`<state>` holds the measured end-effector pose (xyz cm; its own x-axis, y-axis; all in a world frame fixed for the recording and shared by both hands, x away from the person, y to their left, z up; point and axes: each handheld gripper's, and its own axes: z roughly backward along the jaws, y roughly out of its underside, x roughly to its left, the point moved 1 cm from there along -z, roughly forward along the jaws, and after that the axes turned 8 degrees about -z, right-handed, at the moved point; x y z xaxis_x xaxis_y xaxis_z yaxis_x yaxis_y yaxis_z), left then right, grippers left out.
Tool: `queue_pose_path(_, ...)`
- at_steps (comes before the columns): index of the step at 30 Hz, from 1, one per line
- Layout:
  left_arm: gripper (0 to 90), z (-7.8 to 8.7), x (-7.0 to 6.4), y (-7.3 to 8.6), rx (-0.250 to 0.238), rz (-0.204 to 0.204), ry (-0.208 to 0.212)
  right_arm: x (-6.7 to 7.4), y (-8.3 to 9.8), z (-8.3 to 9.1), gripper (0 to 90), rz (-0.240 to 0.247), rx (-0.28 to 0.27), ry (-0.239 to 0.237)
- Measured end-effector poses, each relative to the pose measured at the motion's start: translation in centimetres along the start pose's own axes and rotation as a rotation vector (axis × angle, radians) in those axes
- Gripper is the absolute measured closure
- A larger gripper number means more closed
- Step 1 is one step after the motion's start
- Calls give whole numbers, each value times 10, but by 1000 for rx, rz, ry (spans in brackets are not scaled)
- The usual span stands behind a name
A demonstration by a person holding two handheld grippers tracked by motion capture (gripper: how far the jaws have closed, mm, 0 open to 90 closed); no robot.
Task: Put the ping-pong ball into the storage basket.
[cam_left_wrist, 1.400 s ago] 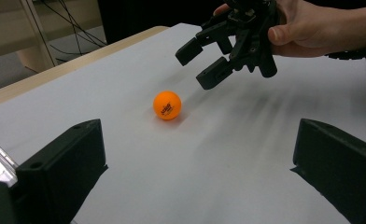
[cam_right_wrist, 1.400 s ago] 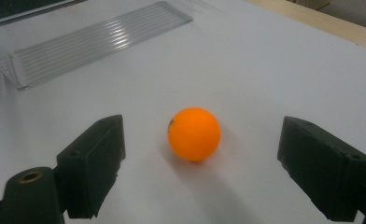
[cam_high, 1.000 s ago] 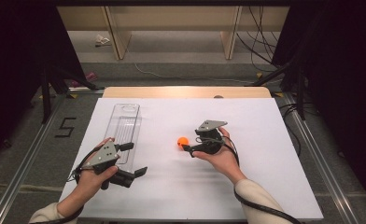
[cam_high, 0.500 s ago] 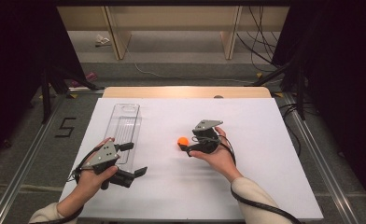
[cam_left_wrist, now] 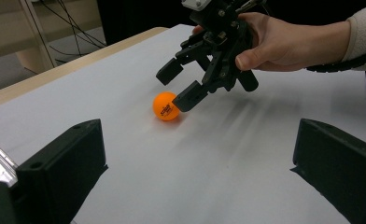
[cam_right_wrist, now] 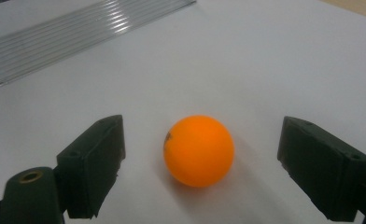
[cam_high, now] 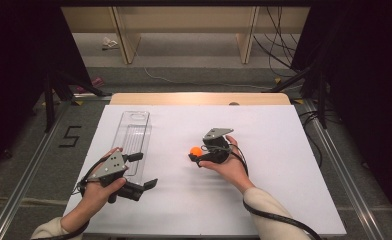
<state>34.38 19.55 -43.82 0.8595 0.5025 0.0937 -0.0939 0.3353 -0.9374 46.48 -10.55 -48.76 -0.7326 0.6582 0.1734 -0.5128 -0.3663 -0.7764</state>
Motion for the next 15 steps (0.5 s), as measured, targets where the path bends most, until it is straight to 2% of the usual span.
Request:
queue_pose_path(3, 20, 0, 0, 0, -1, 0, 0, -1, 0, -5, 161, -5, 13, 13)
queue_pose_path(15, 20, 1, 0, 0, -2, 0, 1, -2, 0, -16, 172, -6, 30, 16)
